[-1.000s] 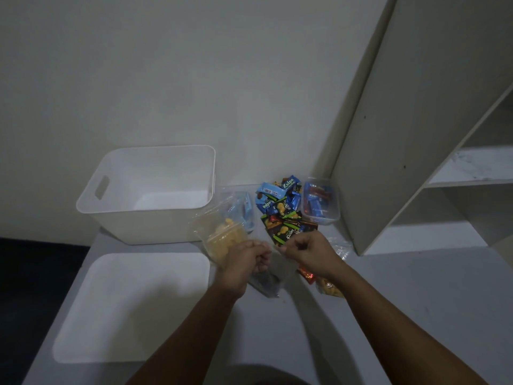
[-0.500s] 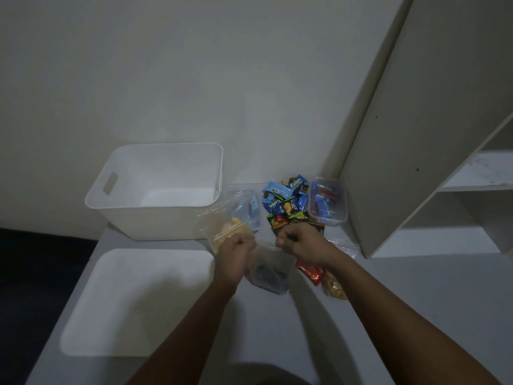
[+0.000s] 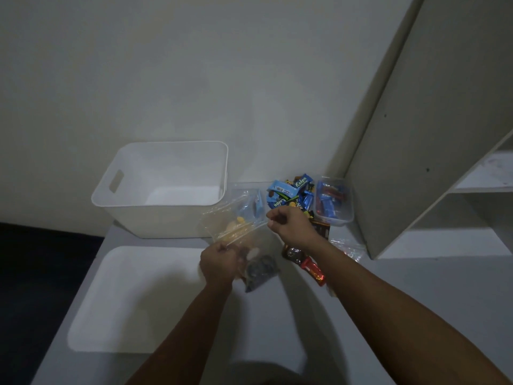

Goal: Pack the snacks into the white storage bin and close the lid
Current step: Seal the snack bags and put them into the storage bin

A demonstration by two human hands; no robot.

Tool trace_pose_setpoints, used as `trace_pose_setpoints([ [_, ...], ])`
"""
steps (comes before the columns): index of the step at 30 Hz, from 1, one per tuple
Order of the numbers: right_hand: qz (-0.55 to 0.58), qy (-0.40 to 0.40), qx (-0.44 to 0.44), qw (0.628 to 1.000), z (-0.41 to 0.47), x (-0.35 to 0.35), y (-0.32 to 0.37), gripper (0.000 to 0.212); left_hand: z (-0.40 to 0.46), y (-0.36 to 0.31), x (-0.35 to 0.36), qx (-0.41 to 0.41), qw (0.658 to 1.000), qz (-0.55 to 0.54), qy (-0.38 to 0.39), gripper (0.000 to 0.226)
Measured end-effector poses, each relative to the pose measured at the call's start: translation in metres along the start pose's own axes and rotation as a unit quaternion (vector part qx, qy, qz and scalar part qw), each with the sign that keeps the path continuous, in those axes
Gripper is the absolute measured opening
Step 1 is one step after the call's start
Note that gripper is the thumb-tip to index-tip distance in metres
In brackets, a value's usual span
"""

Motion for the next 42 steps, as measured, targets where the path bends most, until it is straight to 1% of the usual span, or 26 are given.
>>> trace_pose_setpoints([
  [2, 0.001, -0.008, 0.01, 1.0, 0.002, -0.001, -0.006, 0.027, 0.001, -0.005, -0.005, 0.01, 0.999, 0.029, -0.036, 0.023],
  [4, 0.003, -0.013, 0.025, 1.0, 0.002, -0.006, -0.016, 0.025, -0.004, -0.013, -0.008, 0.037, 0.996, 0.053, -0.069, 0.041],
  [6, -0.012, -0.017, 0.037, 0.999, 0.0, -0.017, -0.026, 0.022, -0.01, -0.024, -0.01, 0.107, 0.984, 0.084, -0.118, 0.055],
  [8, -0.034, -0.027, 0.056, 0.997, -0.004, -0.032, -0.04, 0.019, -0.018, -0.036, -0.006, 0.204, 0.96, 0.103, -0.159, 0.06],
  [10, -0.045, -0.048, 0.08, 0.995, -0.011, -0.052, -0.059, 0.01, -0.025, -0.044, 0.007, 0.274, 0.946, 0.093, -0.144, 0.056],
  [12, -0.055, -0.083, 0.12, 0.988, -0.021, -0.075, -0.079, 0.004, -0.036, -0.055, 0.026, 0.313, 0.939, 0.107, -0.098, 0.044],
  [14, -0.07, -0.124, 0.161, 0.977, -0.032, -0.098, -0.1, 0.014, -0.047, -0.059, 0.054, 0.326, 0.93, 0.161, -0.046, 0.031],
  [15, -0.081, -0.137, 0.182, 0.97, -0.037, -0.108, -0.11, 0.015, -0.051, -0.059, 0.068, 0.32, 0.927, 0.194, -0.017, 0.027],
  [17, -0.109, -0.158, 0.221, 0.956, -0.051, -0.127, -0.13, 0.003, -0.06, -0.056, 0.099, 0.307, 0.922, 0.225, 0.066, 0.023],
  [20, -0.138, -0.192, 0.258, 0.937, -0.072, -0.146, -0.15, 0.022, -0.079, -0.047, 0.144, 0.273, 0.901, 0.247, 0.228, 0.02],
  [22, -0.133, -0.195, 0.274, 0.932, -0.081, -0.151, -0.162, 0.024, -0.09, -0.032, 0.169, 0.231, 0.875, 0.274, 0.325, 0.018],
  [23, -0.123, -0.192, 0.282, 0.932, -0.084, -0.151, -0.167, 0.025, -0.094, -0.024, 0.18, 0.214, 0.86, 0.289, 0.362, 0.022],
  [25, -0.102, -0.169, 0.303, 0.932, -0.089, -0.148, -0.176, 0.041, -0.095, -0.001, 0.205, 0.186, 0.837, 0.306, 0.415, 0.03],
  [26, -0.092, -0.152, 0.311, 0.933, -0.091, -0.144, -0.179, 0.046, -0.095, 0.006, 0.214, 0.174, 0.831, 0.298, 0.435, 0.034],
  [27, -0.077, -0.139, 0.318, 0.935, -0.093, -0.141, -0.182, 0.044, -0.101, 0.005, 0.217, 0.158, 0.831, 0.287, 0.45, 0.037],
  [29, -0.037, -0.131, 0.327, 0.935, -0.095, -0.139, -0.188, 0.027, -0.114, 0.0, 0.219, 0.123, 0.836, 0.247, 0.474, 0.038],
  [30, -0.02, -0.129, 0.327, 0.936, -0.096, -0.139, -0.191, 0.02, -0.116, 0.002, 0.221, 0.106, 0.838, 0.24, 0.478, 0.038],
  [32, 0.015, -0.12, 0.321, 0.939, -0.097, -0.139, -0.196, 0.015, -0.116, 0.005, 0.222, 0.085, 0.849, 0.223, 0.472, 0.039],
  [33, 0.041, -0.113, 0.316, 0.941, -0.098, -0.138, -0.197, 0.014, -0.114, 0.005, 0.222, 0.08, 0.859, 0.209, 0.461, 0.037],
  [35, 0.091, -0.09, 0.302, 0.945, -0.098, -0.134, -0.193, 0.013, -0.112, 0.0, 0.218, 0.075, 0.879, 0.182, 0.435, 0.026],
  [37, 0.109, -0.068, 0.274, 0.953, -0.097, -0.13, -0.184, 0.007, -0.109, -0.007, 0.212, 0.084, 0.896, 0.148, 0.411, 0.012],
  [38, 0.11, -0.062, 0.258, 0.958, -0.096, -0.128, -0.179, 0.012, -0.106, -0.01, 0.209, 0.083, 0.907, 0.129, 0.392, 0.009],
  [40, 0.105, -0.055, 0.224, 0.967, -0.093, -0.124, -0.169, 0.016, -0.097, -0.013, 0.197, 0.081, 0.933, 0.109, 0.333, 0.031],
  [41, 0.098, -0.049, 0.204, 0.973, -0.091, -0.121, -0.165, 0.017, -0.093, -0.017, 0.188, 0.082, 0.946, 0.099, 0.296, 0.038],
  [42, 0.086, -0.042, 0.182, 0.979, -0.09, -0.117, -0.159, 0.02, -0.089, -0.02, 0.18, 0.079, 0.959, 0.081, 0.26, 0.038],
])
Point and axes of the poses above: each hand's wrist, its own z-axis towards the middle knuckle, its own x-axis out of the palm, y = z × x, the point moved 8 cm from there along z, towards the middle knuckle, and after that the axes turned 10 degrees about z, right-handed, at the moved point
